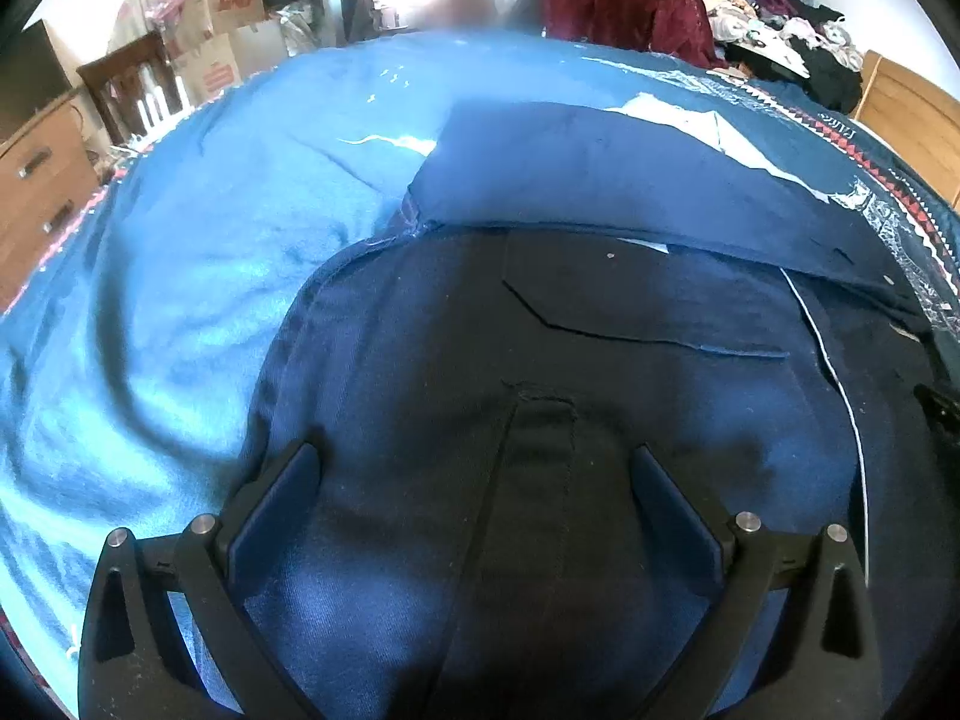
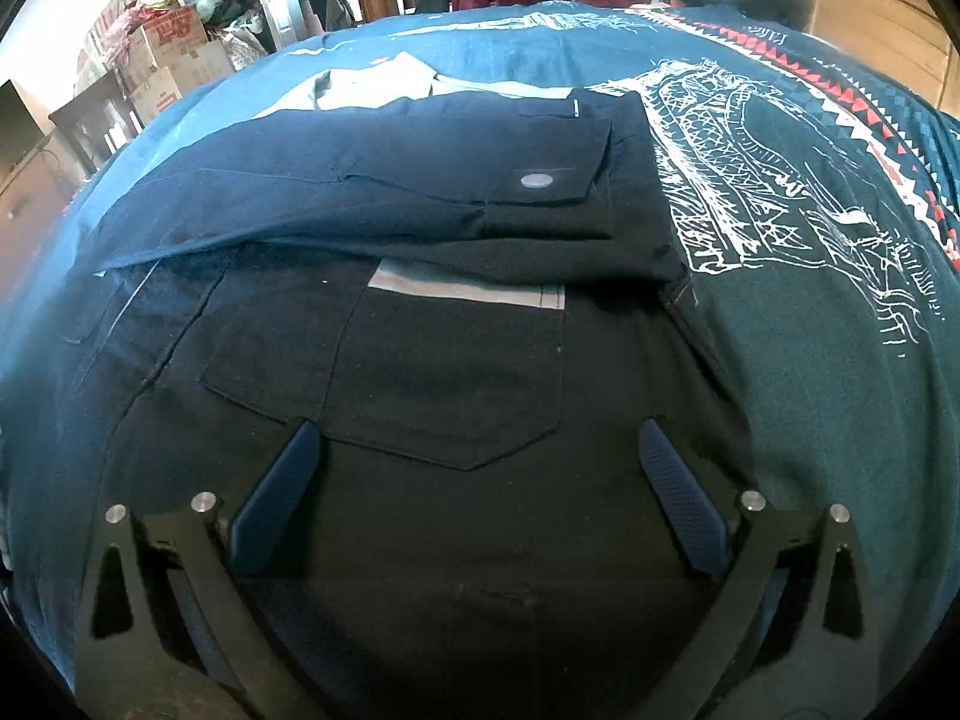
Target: Fold large clothes
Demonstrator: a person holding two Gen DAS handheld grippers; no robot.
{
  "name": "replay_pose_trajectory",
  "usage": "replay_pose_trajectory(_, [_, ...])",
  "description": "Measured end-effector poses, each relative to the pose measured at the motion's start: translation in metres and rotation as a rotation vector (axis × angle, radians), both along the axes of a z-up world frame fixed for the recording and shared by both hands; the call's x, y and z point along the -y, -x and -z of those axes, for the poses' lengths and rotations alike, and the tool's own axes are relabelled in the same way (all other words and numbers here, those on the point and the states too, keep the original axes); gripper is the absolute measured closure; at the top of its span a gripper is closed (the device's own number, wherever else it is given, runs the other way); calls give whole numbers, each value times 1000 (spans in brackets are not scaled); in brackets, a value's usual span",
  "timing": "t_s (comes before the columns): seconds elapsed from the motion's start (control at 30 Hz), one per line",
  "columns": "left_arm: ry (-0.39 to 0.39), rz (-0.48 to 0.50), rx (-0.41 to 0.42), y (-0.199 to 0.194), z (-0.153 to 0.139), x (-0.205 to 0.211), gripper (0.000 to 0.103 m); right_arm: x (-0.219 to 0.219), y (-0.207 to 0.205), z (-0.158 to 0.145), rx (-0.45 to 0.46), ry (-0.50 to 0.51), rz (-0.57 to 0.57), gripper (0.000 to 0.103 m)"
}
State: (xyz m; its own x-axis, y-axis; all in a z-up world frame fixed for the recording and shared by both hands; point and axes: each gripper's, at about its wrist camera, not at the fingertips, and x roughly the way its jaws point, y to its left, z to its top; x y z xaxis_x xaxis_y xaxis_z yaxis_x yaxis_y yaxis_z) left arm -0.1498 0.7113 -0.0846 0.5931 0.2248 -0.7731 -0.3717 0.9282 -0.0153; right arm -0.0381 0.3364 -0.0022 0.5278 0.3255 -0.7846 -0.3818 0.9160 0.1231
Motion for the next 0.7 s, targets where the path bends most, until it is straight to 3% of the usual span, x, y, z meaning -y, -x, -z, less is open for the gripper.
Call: replay_pose_trajectory(0.7, [-14, -9, -3, -1, 2, 0, 0, 0, 0, 0, 0, 1, 0, 0])
